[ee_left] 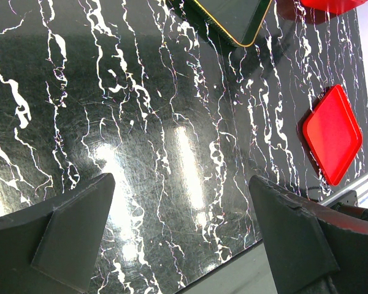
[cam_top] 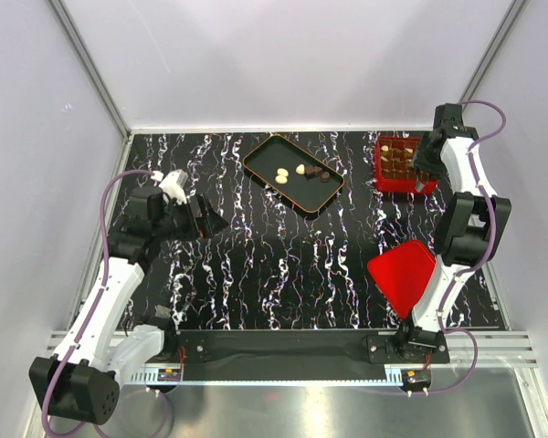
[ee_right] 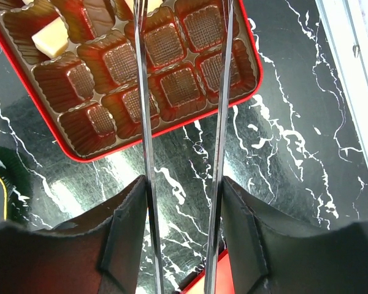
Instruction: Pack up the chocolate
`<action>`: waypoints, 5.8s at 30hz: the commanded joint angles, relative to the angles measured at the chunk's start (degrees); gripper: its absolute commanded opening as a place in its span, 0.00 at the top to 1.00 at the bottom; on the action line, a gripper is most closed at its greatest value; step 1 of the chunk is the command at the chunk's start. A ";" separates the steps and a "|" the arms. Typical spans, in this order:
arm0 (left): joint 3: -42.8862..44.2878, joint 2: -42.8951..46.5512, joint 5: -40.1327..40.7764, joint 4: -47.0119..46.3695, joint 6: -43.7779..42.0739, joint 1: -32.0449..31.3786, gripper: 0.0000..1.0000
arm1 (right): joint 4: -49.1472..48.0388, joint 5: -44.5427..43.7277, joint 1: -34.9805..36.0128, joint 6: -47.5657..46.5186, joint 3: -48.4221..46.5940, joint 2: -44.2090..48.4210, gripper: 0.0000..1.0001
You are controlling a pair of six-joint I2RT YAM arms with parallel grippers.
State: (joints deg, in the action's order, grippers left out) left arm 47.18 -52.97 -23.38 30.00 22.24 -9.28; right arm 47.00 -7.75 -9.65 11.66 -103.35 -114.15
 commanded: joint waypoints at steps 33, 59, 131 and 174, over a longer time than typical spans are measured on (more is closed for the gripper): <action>0.37 0.94 0.70 -2.05 -1.06 0.14 0.01 | -5.69 4.32 42.43 -4.10 -3.61 -1.25 0.46; 0.46 0.85 0.88 -1.79 -1.06 0.14 0.01 | -4.47 2.04 43.66 -4.10 -5.72 -7.76 0.52; 0.46 0.50 0.52 -1.87 -1.06 0.14 0.01 | -2.71 -3.77 12.99 -3.67 2.11 9.56 0.49; 0.55 0.59 0.79 -1.79 -1.15 0.14 0.01 | -16.33 16.18 36.10 -24.84 -1.33 -5.65 0.48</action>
State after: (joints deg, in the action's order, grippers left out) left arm 47.18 -52.86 -23.16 30.06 22.22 -9.28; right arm 34.02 7.11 25.61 -10.59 -104.18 -119.87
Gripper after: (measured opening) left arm 0.988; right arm 0.517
